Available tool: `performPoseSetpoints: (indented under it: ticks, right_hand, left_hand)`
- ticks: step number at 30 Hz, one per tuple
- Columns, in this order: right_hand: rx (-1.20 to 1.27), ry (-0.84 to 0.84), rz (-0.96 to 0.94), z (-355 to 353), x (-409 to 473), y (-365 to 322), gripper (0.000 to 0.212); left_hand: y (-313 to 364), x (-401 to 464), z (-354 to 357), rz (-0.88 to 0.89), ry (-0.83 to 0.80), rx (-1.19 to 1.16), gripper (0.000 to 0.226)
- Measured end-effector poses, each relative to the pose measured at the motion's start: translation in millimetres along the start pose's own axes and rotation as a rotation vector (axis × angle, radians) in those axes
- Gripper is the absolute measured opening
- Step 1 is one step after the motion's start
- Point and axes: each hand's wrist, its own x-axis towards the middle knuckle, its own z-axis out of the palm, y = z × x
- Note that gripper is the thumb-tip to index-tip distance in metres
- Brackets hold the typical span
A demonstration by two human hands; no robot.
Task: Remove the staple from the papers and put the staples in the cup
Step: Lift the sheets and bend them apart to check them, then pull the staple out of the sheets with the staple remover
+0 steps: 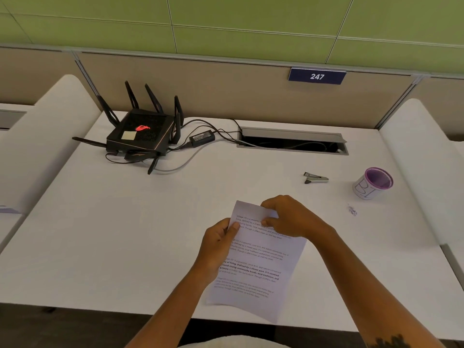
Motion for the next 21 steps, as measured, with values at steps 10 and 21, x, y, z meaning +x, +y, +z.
performPoseSetpoints:
  ticks: [10,21]
  right_hand:
    - [0.301,0.115,0.096,7,2,64,0.033]
    - [0.057,0.409,0.479,-1,62,224,0.063]
  left_hand:
    - [-13,8,6,0.002,0.081,0.051,0.025]
    - [-30,31,3,-0.056,0.203,0.043,0.024]
